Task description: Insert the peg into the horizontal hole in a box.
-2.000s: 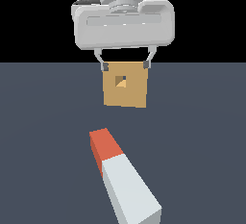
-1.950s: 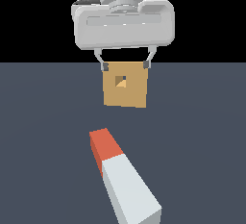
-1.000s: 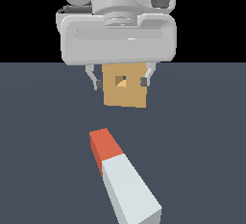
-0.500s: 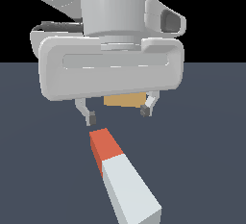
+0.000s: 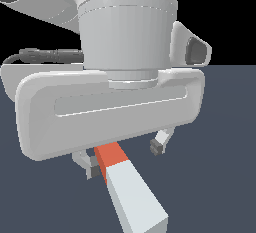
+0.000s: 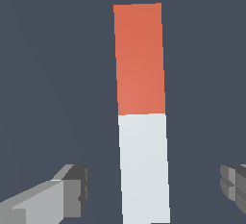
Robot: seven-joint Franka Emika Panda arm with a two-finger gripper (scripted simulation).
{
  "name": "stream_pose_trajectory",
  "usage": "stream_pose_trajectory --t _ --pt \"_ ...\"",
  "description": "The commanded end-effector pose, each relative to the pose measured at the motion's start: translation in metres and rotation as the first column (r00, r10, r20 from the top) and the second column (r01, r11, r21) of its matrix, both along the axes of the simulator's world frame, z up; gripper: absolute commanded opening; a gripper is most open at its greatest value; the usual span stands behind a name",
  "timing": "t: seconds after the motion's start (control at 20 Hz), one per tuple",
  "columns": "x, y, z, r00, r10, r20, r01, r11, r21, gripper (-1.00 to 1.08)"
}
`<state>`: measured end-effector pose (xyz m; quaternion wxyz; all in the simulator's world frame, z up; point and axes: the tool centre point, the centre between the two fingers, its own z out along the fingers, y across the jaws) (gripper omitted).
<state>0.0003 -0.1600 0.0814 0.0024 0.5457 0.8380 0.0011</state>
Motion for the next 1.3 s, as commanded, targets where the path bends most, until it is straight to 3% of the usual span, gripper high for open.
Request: stream_pose_trajectory --t 0.0,0.55,1.25 --pt "0.002 -0.007 -0.005 1.000 0.021 -0.002 -0.021 1.000 0.001 1.00" --pt "0.004 -0.014 -0.014 0.999 0.039 -0.005 -0.039 0.999 0.001 1.00" --pt "0.005 -0.014 -0.061 0.999 0.043 -0.005 -0.043 0.999 0.001 1.00"
